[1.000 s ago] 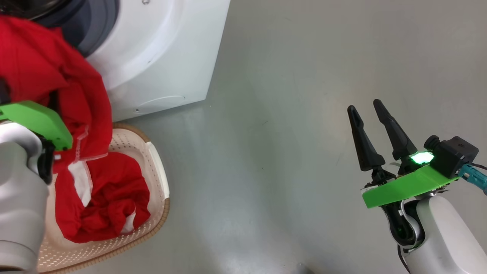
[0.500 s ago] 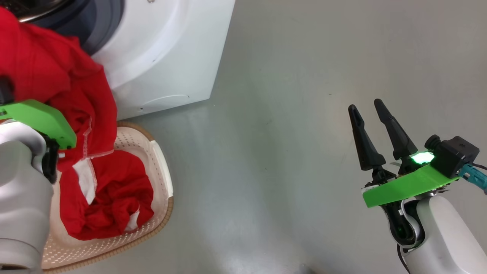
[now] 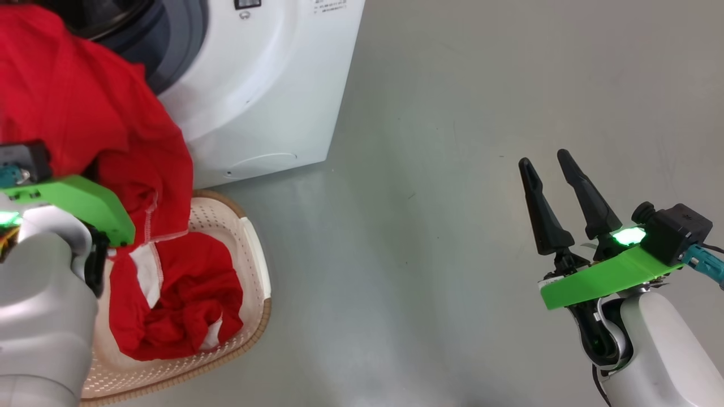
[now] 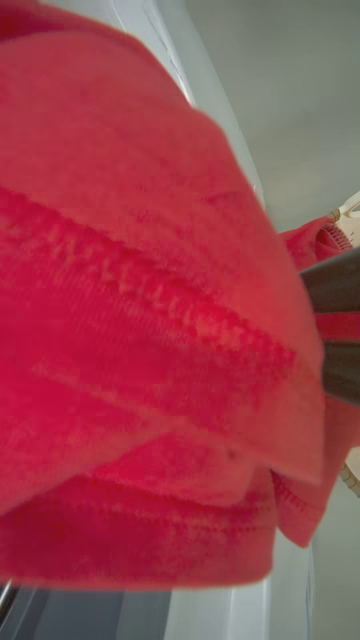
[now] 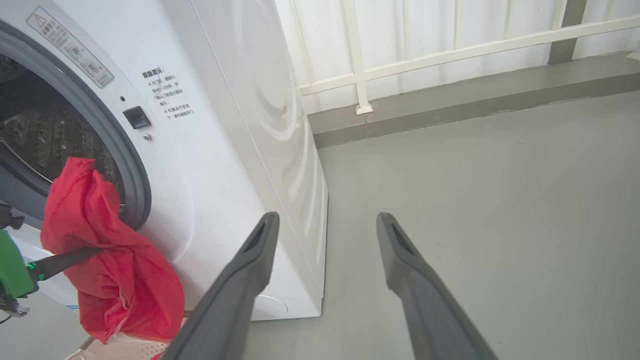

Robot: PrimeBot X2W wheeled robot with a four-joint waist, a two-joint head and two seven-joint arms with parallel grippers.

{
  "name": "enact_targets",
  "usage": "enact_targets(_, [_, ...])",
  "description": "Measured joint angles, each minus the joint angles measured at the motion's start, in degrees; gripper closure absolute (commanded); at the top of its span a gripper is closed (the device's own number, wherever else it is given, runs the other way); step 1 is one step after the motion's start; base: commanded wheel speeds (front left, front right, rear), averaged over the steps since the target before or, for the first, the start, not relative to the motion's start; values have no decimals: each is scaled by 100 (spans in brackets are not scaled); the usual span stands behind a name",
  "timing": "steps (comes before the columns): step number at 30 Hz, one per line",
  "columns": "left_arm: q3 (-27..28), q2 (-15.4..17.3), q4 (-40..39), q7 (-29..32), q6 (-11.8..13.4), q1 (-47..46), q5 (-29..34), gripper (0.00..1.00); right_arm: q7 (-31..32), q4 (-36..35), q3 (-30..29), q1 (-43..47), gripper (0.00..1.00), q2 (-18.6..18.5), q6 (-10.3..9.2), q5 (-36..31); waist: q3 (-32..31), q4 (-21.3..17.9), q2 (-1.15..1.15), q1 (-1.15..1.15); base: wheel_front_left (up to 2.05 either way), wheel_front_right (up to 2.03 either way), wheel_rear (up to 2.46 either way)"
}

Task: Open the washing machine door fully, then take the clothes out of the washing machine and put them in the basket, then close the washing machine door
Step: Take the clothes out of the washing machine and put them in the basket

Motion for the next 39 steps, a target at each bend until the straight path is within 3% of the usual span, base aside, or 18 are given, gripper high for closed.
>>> enact_targets(14, [-556, 138, -1390, -145, -30, 1046, -632, 100, 0, 40, 1, 229, 0, -113, 0, 0, -341, 208, 0, 0, 0, 0, 0])
enact_targets(27, [-379, 385, -3253, -149, -21, 2219, -792, 100, -1, 41, -20, 273, 0, -155, 0, 0, -540, 480, 0, 0, 0, 0, 0])
enact_targets(39, [-186, 386, -5015, -151, 394, 3554, -791, 100, 0, 64, -38, 383, 0, -212, 0, 0, -763, 659, 0, 0, 0, 0, 0])
